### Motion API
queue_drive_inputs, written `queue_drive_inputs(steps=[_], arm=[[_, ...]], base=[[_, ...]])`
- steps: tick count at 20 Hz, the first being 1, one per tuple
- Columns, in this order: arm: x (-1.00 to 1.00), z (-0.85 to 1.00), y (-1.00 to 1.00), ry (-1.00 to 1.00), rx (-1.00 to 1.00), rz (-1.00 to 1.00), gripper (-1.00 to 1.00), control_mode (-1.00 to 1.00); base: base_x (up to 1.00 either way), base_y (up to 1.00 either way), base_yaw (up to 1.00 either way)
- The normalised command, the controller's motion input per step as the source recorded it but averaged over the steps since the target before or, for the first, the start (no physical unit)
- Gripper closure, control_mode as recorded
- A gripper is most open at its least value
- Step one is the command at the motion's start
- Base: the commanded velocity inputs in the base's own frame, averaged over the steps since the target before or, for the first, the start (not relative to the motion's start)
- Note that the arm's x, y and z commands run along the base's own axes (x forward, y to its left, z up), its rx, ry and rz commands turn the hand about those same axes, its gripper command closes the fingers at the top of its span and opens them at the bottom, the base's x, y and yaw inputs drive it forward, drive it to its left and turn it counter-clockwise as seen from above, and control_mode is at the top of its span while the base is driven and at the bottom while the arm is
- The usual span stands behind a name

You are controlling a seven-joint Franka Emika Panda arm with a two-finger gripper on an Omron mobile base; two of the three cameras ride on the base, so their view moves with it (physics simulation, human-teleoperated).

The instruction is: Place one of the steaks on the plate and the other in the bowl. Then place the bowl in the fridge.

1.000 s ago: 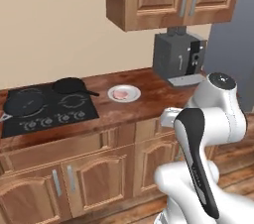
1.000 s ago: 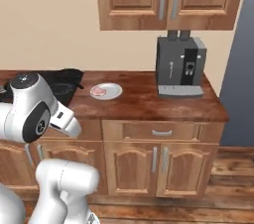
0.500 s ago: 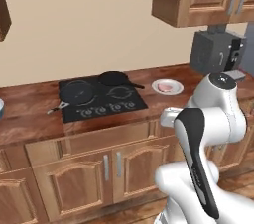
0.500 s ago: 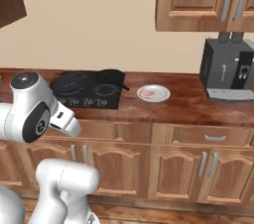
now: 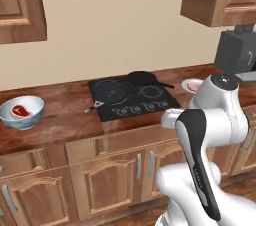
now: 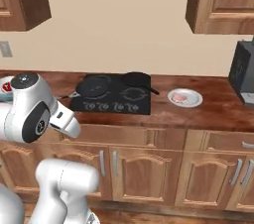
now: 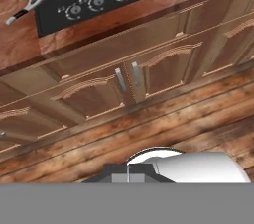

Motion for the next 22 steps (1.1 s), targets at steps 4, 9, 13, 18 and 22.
queue_drive_inputs(steps=[4, 9, 13, 18, 22], arm=[[0.00, 0.00, 0.00, 0.00, 0.00, 0.00, 1.00, 1.00], [0.00, 0.00, 0.00, 0.00, 0.00, 0.00, 1.00, 1.00], [0.00, 0.00, 0.00, 0.00, 0.00, 0.00, 1.00, 1.00], [0.00, 0.00, 0.00, 0.00, 0.00, 0.00, 1.00, 1.00], [0.00, 0.00, 0.00, 0.00, 0.00, 0.00, 1.00, 1.00]], base=[[0.29, 0.70, 0.03], [0.33, 0.66, 0.05], [0.40, 0.62, 0.06], [0.35, 0.59, 0.07], [0.35, 0.61, 0.07]])
